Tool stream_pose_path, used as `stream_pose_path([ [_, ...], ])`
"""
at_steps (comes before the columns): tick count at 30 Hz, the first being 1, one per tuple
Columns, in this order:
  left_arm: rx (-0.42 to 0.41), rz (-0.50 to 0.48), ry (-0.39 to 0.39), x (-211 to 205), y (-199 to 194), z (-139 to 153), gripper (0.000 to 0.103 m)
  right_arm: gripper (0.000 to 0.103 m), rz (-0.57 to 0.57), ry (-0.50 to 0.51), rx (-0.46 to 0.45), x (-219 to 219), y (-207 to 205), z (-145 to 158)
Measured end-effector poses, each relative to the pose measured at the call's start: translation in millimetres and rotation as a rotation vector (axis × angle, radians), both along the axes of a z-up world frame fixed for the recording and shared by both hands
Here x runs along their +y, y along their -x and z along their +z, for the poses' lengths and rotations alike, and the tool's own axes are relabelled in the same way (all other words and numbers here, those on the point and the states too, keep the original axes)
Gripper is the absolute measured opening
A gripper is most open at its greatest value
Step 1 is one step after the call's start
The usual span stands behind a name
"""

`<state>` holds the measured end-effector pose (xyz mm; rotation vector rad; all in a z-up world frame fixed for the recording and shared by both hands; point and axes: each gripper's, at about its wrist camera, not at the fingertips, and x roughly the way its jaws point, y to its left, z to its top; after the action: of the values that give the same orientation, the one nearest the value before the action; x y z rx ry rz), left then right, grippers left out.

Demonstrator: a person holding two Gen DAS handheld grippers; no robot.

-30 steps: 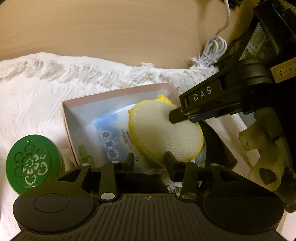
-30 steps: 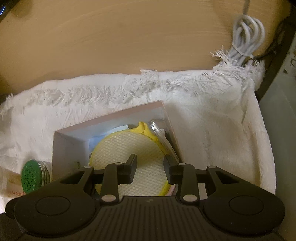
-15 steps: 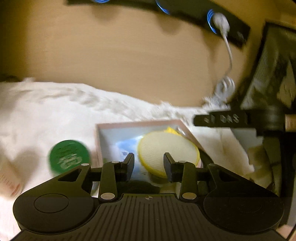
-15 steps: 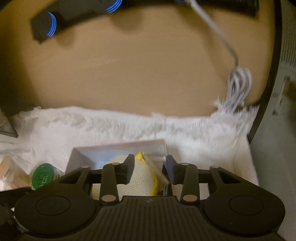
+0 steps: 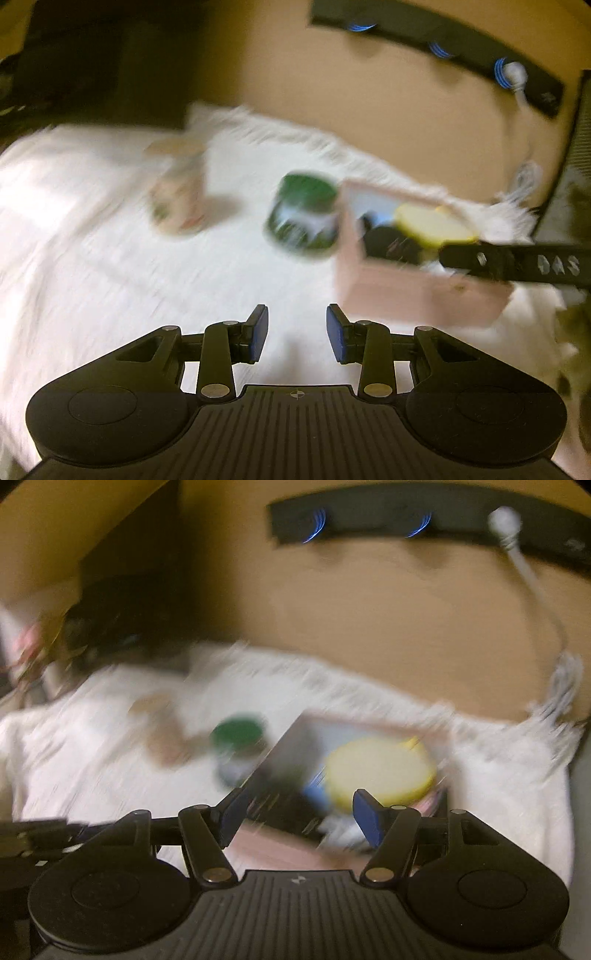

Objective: Organize soft objects

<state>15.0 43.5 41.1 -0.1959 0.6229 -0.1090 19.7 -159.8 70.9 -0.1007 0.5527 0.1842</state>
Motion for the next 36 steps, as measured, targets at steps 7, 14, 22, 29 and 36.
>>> stream_pose_path([
  [7, 0.055, 0.115, -0.002, 6.9, 6.7, -30.6, 0.038, 0.064, 0.030, 0.074, 0.073, 16.2, -10.3, -59.4],
  [14, 0.045, 0.128, -0.048, -8.6, 14.2, -43.1, 0.040, 0.066, 0.007, 0.120, 0.103, 12.8, -17.3, -87.0],
  [22, 0.012, 0.119, -0.180, -27.3, 11.8, -46.9, 0.040, 0.091, -0.094, 0.112, 0.069, 3.7, -9.3, -94.3],
  [29, 0.009, 0.116, -0.184, -27.7, 12.3, -47.9, 0.040, 0.100, -0.080, 0.185, -0.021, 6.0, -1.8, -102.6],
  [36, 0.006, 0.115, -0.188, -29.2, 11.4, -48.4, 0.040, 0.102, -0.072, 0.093, 0.022, -7.9, -8.2, -100.1],
])
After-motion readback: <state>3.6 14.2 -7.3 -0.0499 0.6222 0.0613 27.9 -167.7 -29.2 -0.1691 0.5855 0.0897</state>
